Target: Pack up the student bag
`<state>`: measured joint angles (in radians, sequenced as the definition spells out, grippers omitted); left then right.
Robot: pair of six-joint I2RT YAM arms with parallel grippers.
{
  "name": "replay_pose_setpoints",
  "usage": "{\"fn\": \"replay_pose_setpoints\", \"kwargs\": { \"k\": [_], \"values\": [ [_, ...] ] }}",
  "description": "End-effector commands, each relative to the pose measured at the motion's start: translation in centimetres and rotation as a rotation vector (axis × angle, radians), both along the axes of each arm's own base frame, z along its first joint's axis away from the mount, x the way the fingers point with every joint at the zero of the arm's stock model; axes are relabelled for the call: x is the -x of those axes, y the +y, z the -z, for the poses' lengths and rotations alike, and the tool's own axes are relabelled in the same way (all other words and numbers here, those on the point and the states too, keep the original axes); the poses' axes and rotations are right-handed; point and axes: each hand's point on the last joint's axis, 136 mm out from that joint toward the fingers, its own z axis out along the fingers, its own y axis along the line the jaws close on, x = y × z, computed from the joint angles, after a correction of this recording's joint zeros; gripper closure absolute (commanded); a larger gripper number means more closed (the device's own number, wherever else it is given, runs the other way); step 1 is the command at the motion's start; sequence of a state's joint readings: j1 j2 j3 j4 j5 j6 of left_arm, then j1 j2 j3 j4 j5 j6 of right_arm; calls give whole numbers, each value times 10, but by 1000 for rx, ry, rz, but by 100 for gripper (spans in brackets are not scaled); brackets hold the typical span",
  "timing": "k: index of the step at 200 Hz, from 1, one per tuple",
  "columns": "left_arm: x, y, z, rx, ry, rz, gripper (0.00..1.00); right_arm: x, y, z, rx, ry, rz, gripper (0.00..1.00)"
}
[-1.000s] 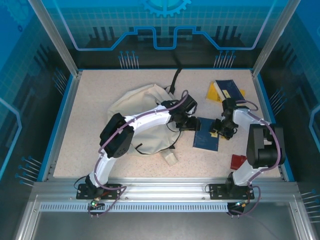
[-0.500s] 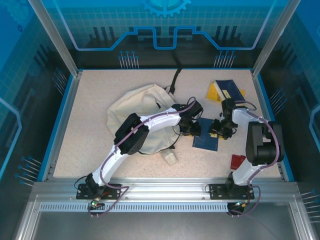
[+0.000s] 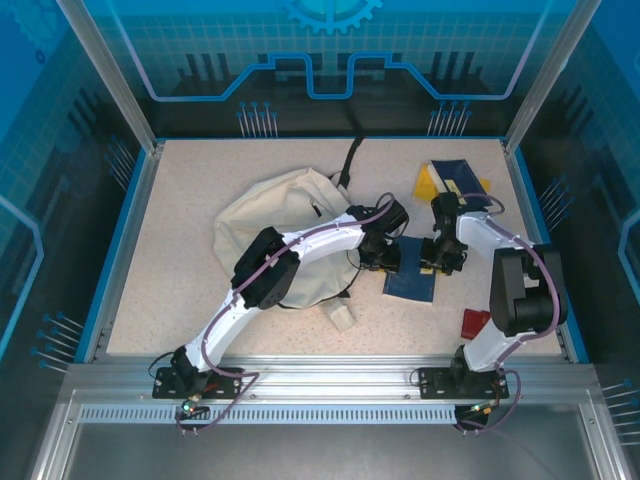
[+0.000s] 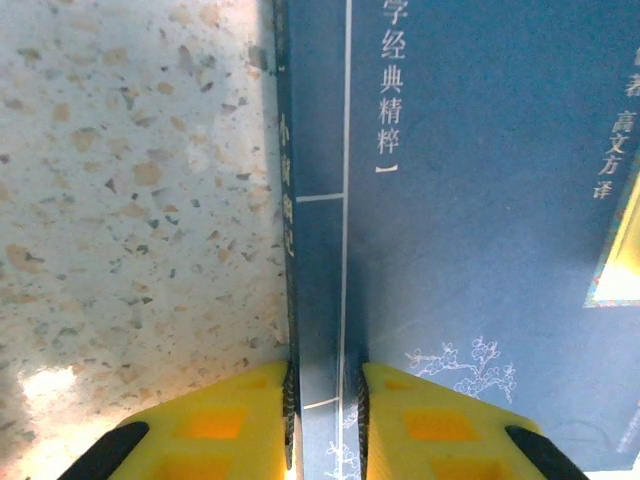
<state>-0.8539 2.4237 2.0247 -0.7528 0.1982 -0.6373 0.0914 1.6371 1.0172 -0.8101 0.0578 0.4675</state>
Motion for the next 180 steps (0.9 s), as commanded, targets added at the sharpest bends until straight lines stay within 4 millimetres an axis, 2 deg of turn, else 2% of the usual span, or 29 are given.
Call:
{"fn": "replay_pose_setpoints", "kwargs": {
  "k": [1, 42, 65, 85, 104, 122, 134, 150, 180],
  "values": [
    [19, 10, 40, -97, 60, 38, 76, 0, 22, -19, -60, -12, -37, 75],
    [20, 8, 40, -82, 59, 40, 77, 0, 21, -29, -51, -41, -29, 88],
    [15, 5, 27, -50, 44, 37, 76, 0, 17, -35, -36, -65, -23, 95],
    [6, -1, -6, 26, 7, 38, 70, -1, 13, -43, -36, -102, -21, 100],
    [-5, -6, -53, 126, -47, 41, 61, -3, 10, -57, -54, -155, -20, 100],
    [-15, -3, -95, 205, -99, 35, 49, -7, 14, -77, -120, -229, -36, 100],
    [-24, 7, -118, 239, -131, 18, 42, -10, 20, -93, -186, -281, -60, 100],
    [-32, 24, -139, 271, -158, -12, 34, -13, 31, -114, -268, -338, -98, 100],
    [-47, 68, -156, 328, -164, -108, 18, -19, 56, -152, -415, -427, -173, 100]
  ]
}}
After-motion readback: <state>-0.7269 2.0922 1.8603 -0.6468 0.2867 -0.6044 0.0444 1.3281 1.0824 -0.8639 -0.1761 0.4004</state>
